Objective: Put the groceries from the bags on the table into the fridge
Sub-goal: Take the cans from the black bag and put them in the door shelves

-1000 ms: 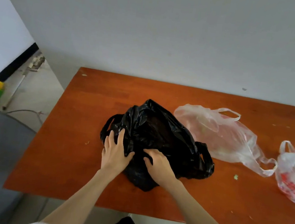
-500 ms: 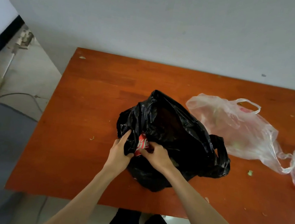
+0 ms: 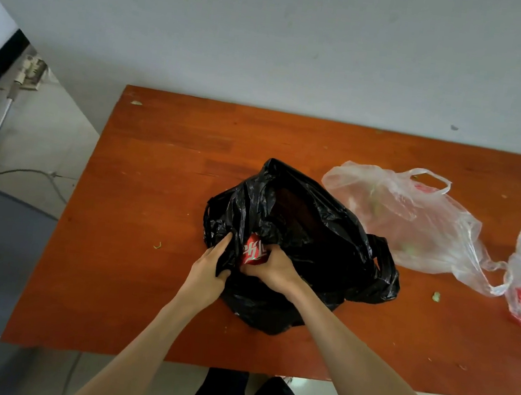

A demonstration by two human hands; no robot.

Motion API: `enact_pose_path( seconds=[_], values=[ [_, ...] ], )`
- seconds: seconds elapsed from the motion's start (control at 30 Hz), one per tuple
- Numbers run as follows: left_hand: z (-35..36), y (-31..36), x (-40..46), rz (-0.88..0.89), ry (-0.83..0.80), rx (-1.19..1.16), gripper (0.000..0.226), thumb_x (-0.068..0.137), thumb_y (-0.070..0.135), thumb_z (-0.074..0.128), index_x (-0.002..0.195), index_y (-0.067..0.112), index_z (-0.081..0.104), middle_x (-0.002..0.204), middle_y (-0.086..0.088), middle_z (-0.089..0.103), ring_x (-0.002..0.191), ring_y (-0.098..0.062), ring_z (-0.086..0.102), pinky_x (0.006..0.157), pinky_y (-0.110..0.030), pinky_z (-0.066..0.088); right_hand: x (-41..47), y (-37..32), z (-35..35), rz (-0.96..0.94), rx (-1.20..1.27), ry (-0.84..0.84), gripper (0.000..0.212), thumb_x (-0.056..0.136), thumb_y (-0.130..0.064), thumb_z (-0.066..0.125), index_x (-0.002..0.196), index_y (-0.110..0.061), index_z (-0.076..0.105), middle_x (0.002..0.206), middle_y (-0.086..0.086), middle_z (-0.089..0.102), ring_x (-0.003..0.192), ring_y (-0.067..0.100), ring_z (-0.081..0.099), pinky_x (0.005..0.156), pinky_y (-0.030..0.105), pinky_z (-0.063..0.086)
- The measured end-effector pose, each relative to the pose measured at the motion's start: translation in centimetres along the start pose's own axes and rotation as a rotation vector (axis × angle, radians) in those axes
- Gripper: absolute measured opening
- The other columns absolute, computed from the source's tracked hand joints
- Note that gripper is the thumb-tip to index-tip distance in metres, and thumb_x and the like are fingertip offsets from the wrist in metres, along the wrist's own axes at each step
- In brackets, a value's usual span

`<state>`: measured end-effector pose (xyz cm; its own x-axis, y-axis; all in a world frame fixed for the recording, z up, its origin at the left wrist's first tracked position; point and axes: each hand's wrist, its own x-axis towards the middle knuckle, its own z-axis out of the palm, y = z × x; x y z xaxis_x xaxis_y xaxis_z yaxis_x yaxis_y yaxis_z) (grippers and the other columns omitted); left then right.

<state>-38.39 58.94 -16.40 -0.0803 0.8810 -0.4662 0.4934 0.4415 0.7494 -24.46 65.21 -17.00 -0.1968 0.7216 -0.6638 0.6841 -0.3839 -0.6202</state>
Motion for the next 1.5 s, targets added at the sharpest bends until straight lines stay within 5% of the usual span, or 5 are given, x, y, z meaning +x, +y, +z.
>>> enact_pose_path(
  seconds=[0.63,0.8,0.97,1.17,1.5],
  values=[
    [-1.4,5.4,-1.2,0.193,0.229,0.573,0.086,0.083,0.046,0.061,0.148,0.027,0.007,0.156,-0.006,-0.008,0.143,-0.029,-0.013,0.111,-0.058,0.001,-9.2,0.9,-9.0,-0.227,0.071,0.421,0.058,0.075,-0.032,0.072,0.127,-0.022,0.049,0.113,-0.009,0.052,0.106,0.014,0.053,0.088,0.028,0.045],
    [0.9,11.1,-2.0,0.571,-0.035,0.594,0.099,0.076,0.053,0.065,0.147,0.030,0.001,0.157,0.004,-0.003,0.143,-0.017,-0.013,0.115,-0.045,-0.003,-13.9,1.8,-13.6,-0.319,0.221,0.560,0.050,0.076,-0.037,0.071,0.121,-0.019,0.057,0.108,-0.007,0.065,0.097,0.009,0.062,0.087,0.031,0.053],
    [5.2,17.0,-5.9,0.822,-0.064,0.342,0.074,0.071,0.039,0.075,0.133,0.026,0.036,0.129,0.010,0.042,0.120,-0.012,0.043,0.107,-0.043,0.033,-22.2,4.7,-16.2,-0.456,0.516,0.652,0.027,0.084,-0.024,0.066,0.108,-0.029,0.054,0.099,-0.011,0.062,0.090,0.006,0.063,0.069,0.017,0.056],
    [14.7,21.3,-15.5,0.948,-0.284,0.120,0.065,0.067,0.042,0.077,0.122,0.029,0.045,0.116,0.012,0.056,0.100,0.003,0.053,0.081,-0.009,0.043,-34.2,13.7,-15.7,-0.464,0.746,0.764,0.071,0.068,-0.039,0.078,0.128,-0.028,0.042,0.128,-0.005,0.054,0.112,0.015,0.058,0.089,0.034,0.053],
    [32.7,25.1,-33.6,1.144,-0.711,0.153,0.080,0.063,0.055,0.065,0.131,0.023,0.040,0.116,0.012,0.052,0.102,-0.005,0.052,0.078,-0.007,0.040,-54.4,28.7,-13.1,-0.309,0.769,1.265,0.042,0.082,-0.023,0.067,0.119,-0.027,0.049,0.116,-0.004,0.061,0.108,0.014,0.058,0.092,0.034,0.051]
  ],
)
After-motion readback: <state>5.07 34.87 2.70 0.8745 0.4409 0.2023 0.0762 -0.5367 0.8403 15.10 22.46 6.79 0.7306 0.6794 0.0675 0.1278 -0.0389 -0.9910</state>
